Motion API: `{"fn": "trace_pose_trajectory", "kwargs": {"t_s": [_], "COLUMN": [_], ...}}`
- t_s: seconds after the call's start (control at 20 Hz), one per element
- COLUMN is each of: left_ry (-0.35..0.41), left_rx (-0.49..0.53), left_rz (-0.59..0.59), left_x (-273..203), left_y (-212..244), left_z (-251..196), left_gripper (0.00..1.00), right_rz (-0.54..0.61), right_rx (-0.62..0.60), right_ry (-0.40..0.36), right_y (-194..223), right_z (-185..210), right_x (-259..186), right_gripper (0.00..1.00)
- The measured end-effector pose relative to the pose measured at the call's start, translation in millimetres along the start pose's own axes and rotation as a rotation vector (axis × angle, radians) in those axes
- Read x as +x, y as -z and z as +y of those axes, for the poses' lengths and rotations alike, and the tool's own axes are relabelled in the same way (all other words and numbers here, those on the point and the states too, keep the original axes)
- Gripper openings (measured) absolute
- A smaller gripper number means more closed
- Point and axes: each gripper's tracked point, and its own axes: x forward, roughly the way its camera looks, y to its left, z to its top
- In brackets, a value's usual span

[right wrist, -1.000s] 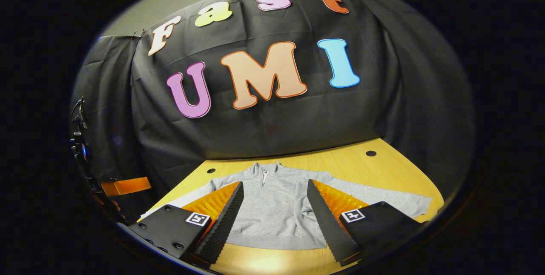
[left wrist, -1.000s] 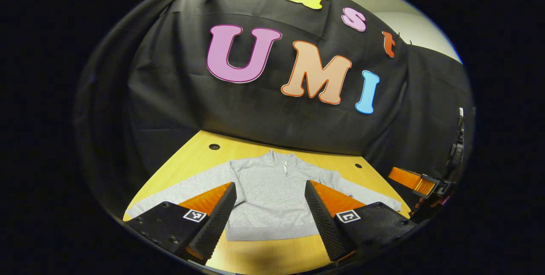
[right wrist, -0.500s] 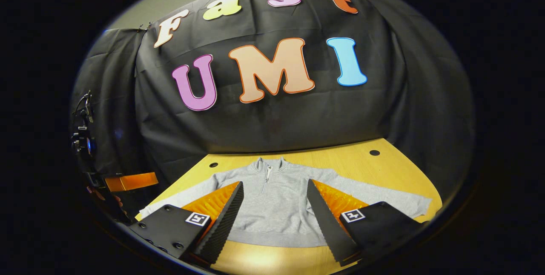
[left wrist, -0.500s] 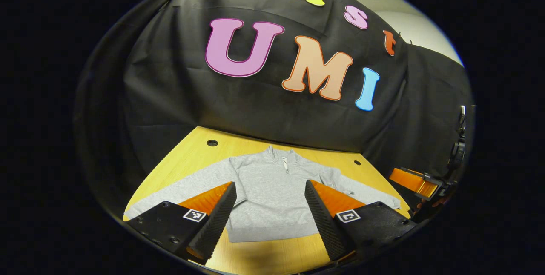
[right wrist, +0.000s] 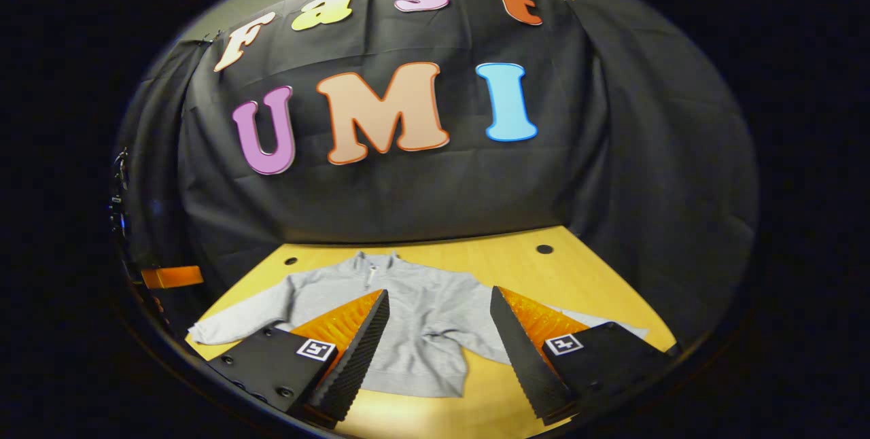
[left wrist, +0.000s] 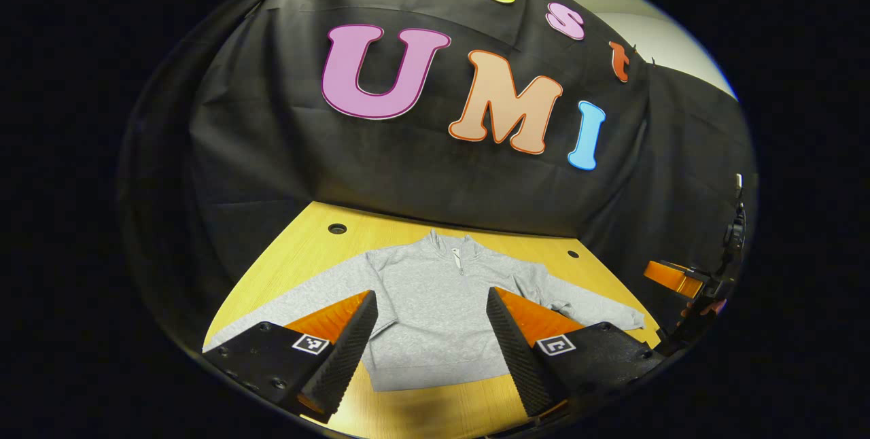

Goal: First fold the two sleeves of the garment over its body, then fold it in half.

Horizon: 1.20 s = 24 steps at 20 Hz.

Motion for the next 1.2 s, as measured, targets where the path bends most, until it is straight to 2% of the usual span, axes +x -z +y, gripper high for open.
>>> {"fn": "trace_pose_trajectory", "kwargs": {"t_s": [0.2, 0.35, 0.4, 0.45, 0.5, 0.65, 0.95, 1.2], "left_ry": [-0.006, -0.028, -0.033, -0.037, -0.042, -0.061, -0.090, -0.112], "left_rx": [-0.006, -0.024, -0.027, -0.029, -0.030, -0.024, -0.007, -0.004], "left_rz": [0.014, 0.029, 0.032, 0.037, 0.042, 0.058, 0.081, 0.109], "left_x": [3, 4, 4, 4, 4, 4, 0, -5], "left_y": [5, 10, 12, 13, 16, 25, 35, 46], "left_z": [0, 2, 3, 3, 2, 3, 2, 3], "left_gripper": [0.94, 0.94, 0.95, 0.95, 0.94, 0.95, 0.95, 0.94], "right_rz": [0.053, 0.110, 0.126, 0.143, 0.159, 0.222, 0.345, 0.445], "right_rx": [-0.053, -0.053, -0.050, -0.046, -0.035, 0.002, 0.095, 0.122], "right_ry": [0.159, 0.221, 0.240, 0.267, 0.290, 0.355, 0.417, 0.419], "right_y": [19, 43, 52, 62, 70, 101, 154, 194], "right_z": [-91, -137, -152, -169, -186, -232, -297, -316], "right_x": [1, 1, 2, 3, 5, 7, 19, 27], "right_gripper": [0.96, 0.96, 0.92, 0.96, 0.94, 0.98, 0.98, 0.98]}}
